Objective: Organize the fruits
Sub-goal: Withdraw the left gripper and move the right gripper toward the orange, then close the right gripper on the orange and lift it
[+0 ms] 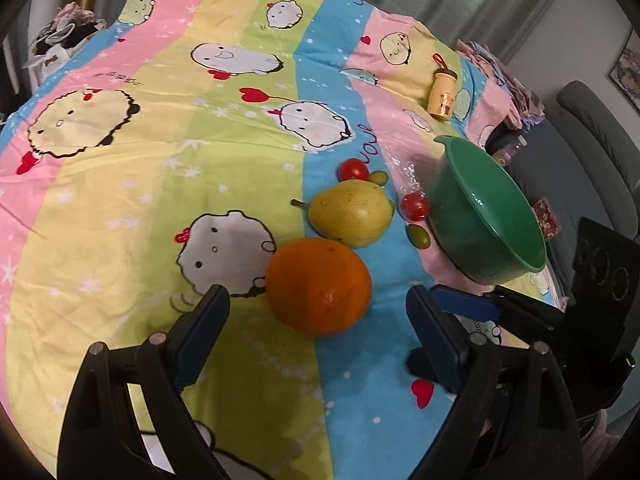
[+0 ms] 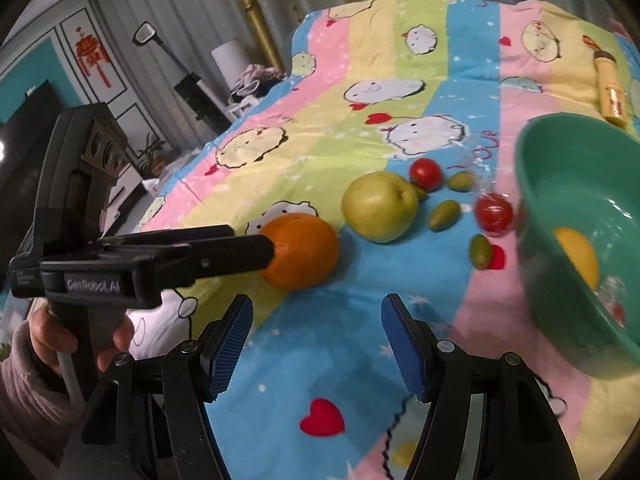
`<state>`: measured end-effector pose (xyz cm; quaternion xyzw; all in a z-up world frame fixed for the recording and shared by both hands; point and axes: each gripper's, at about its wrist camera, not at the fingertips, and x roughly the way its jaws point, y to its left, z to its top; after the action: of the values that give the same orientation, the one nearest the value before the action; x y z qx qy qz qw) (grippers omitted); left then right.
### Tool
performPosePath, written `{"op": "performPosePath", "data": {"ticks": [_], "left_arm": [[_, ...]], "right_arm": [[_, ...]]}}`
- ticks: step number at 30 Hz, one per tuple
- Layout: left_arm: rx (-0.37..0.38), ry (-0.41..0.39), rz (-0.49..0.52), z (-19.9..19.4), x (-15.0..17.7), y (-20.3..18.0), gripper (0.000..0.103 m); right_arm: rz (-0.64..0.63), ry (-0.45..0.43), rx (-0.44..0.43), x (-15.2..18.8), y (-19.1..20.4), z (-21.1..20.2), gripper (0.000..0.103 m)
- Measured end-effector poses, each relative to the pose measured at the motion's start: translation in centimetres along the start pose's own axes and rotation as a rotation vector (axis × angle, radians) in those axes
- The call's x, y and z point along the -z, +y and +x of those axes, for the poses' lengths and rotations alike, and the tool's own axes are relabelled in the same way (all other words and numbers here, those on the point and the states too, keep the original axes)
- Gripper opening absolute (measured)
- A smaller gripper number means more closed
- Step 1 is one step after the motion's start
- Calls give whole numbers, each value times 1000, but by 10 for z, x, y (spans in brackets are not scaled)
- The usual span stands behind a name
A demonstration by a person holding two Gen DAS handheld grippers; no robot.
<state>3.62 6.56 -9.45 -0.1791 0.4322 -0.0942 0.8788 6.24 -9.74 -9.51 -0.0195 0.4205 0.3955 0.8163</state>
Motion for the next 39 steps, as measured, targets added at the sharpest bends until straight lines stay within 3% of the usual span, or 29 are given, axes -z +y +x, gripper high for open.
{"op": "performPosePath", "data": {"ticks": [13, 16, 20, 23, 39], "left_arm": [[46, 36, -25, 20, -7, 10, 85], [55, 44, -33, 23, -7, 14, 75], [70, 44, -42, 24, -8, 15, 75], [91, 47, -58, 25, -8, 16, 67], [55, 24, -24, 14, -5, -6, 66]], "right_arm": [[-15, 43, -57, -17, 4, 42, 67], [-15, 48, -70, -20, 3, 47, 67], [-9, 61, -90, -23, 3, 55, 67], [-5, 56, -96, -23, 2, 57, 67], [5, 15, -101, -17, 5, 42, 65]]}}
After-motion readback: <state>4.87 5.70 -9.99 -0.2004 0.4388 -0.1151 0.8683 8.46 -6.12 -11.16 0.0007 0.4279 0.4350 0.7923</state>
